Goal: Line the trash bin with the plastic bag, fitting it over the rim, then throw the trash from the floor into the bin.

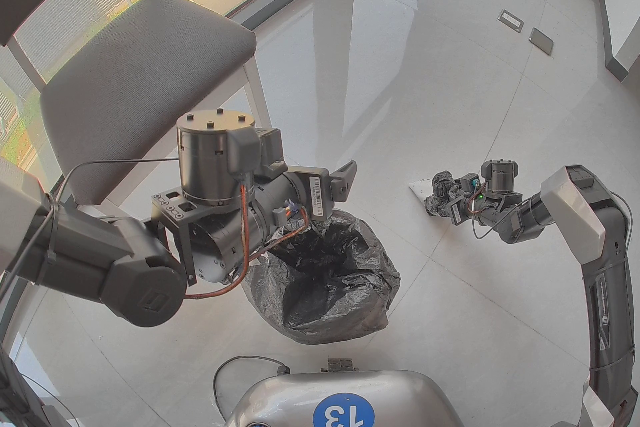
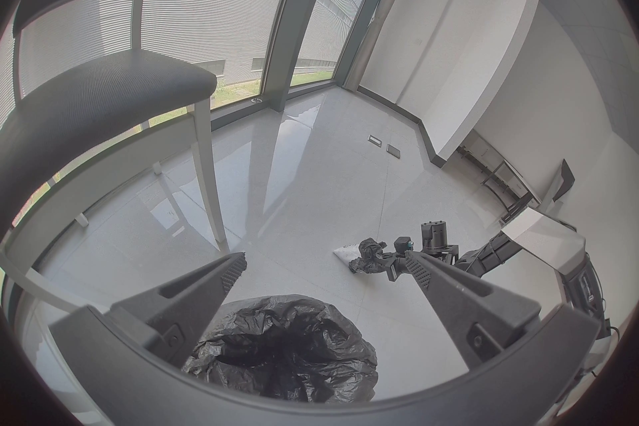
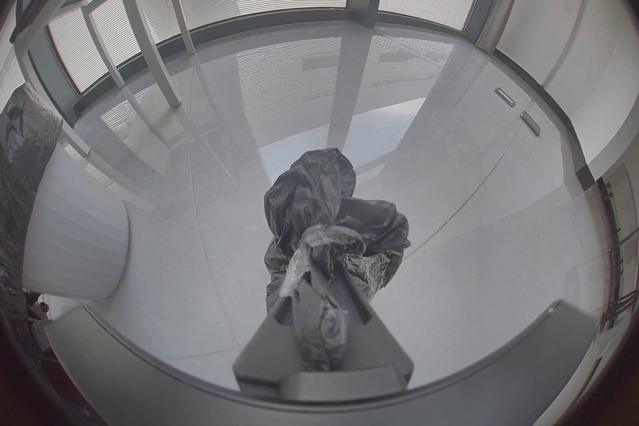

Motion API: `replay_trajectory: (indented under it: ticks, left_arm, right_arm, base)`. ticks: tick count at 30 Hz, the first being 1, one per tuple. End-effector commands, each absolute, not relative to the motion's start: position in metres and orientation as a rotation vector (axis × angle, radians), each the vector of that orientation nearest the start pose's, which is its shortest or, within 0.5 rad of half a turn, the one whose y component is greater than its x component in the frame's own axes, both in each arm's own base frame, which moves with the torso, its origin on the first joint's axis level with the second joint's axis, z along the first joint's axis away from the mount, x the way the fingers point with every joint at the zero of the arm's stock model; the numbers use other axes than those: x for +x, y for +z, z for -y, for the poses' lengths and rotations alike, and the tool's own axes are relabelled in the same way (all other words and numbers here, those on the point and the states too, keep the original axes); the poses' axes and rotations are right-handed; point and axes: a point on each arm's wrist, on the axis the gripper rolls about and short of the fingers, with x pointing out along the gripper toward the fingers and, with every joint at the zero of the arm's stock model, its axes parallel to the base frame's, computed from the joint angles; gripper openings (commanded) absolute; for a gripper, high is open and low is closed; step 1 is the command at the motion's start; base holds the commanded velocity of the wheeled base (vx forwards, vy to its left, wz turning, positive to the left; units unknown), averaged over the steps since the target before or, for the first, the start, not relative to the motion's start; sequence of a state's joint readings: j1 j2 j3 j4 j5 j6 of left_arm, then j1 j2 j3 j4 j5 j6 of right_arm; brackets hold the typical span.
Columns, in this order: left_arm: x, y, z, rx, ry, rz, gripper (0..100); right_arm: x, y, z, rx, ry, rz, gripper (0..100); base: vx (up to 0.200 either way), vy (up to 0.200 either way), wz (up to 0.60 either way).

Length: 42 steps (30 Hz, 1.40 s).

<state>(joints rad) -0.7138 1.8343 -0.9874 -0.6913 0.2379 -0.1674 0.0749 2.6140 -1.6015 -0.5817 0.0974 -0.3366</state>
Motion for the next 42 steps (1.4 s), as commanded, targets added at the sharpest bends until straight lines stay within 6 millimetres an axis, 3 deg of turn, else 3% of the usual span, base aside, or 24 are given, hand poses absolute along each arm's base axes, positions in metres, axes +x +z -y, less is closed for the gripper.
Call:
replay_trajectory:
  ticks: [1,3,6,7,8,10,11,12,14,17,21,26,32,35,41,42]
  left_arm:
    - [0.27,0.187,0.229,-0.098,-0.463,-0.198,100]
    - [0.271,0.183,0.229,-0.101,-0.461,-0.212,100]
    - [0.273,0.177,0.231,-0.094,-0.457,-0.228,100]
    - [0.273,0.177,0.232,-0.093,-0.457,-0.229,100]
    - [0.274,0.175,0.231,-0.089,-0.454,-0.237,100]
    - [0.274,0.172,0.231,-0.083,-0.447,-0.246,100]
    - [0.274,0.172,0.231,-0.083,-0.447,-0.246,100]
    - [0.275,0.168,0.23,-0.071,-0.437,-0.257,100]
    - [0.275,0.163,0.227,-0.051,-0.431,-0.271,100]
    - [0.275,0.156,0.22,-0.019,-0.416,-0.29,100]
    - [0.282,0.146,0.192,0.076,-0.346,-0.307,100]
    - [0.289,0.154,0.165,0.133,-0.279,-0.285,100]
    - [0.283,0.16,0.154,0.141,-0.261,-0.271,100]
    - [0.272,0.163,0.146,0.141,-0.259,-0.27,100]
    - [0.276,0.161,0.139,0.137,-0.239,-0.273,100]
    - [0.275,0.162,0.138,0.136,-0.236,-0.272,100]
  right_arm:
    - [0.504,-0.004,-0.042,-0.325,0.249,-0.416,0]
    - [0.5,0.001,-0.044,-0.326,0.254,-0.419,0]
    - [0.477,0.036,-0.056,-0.331,0.279,-0.402,0]
    - [0.476,0.036,-0.057,-0.331,0.28,-0.404,0]
    - [0.464,0.061,-0.06,-0.334,0.286,-0.373,0]
    - [0.451,0.088,-0.063,-0.335,0.291,-0.336,0]
    - [0.451,0.088,-0.063,-0.335,0.291,-0.336,0]
    - [0.436,0.119,-0.062,-0.334,0.287,-0.287,0]
    - [0.423,0.141,-0.06,-0.329,0.282,-0.254,0]
    - [0.407,0.157,-0.061,-0.33,0.29,-0.231,0]
    - [0.369,0.187,-0.061,-0.305,0.327,-0.176,0]
    - [0.34,0.197,-0.085,-0.198,0.421,-0.173,0]
    - [0.328,0.188,-0.099,-0.163,0.495,-0.211,0]
    - [0.316,0.182,-0.124,-0.15,0.591,-0.234,0]
    - [0.304,0.185,-0.155,-0.09,0.679,-0.242,0]
    - [0.296,0.183,-0.167,-0.078,0.719,-0.258,0]
  base:
    - [0.0,0.0,0.0]
    - [0.0,0.0,0.0]
    - [0.0,0.0,0.0]
    - [0.0,0.0,0.0]
    - [0.0,0.0,0.0]
    - [0.0,0.0,0.0]
    - [0.0,0.0,0.0]
    - [0.0,0.0,0.0]
    - [0.0,0.0,0.0]
    - [0.0,0.0,0.0]
    - [0.0,0.0,0.0]
    - [0.0,0.0,0.0]
    - [0.0,0.0,0.0]
    - [0.0,0.0,0.0]
    - [0.0,0.0,0.0]
    - [0.0,0.0,0.0]
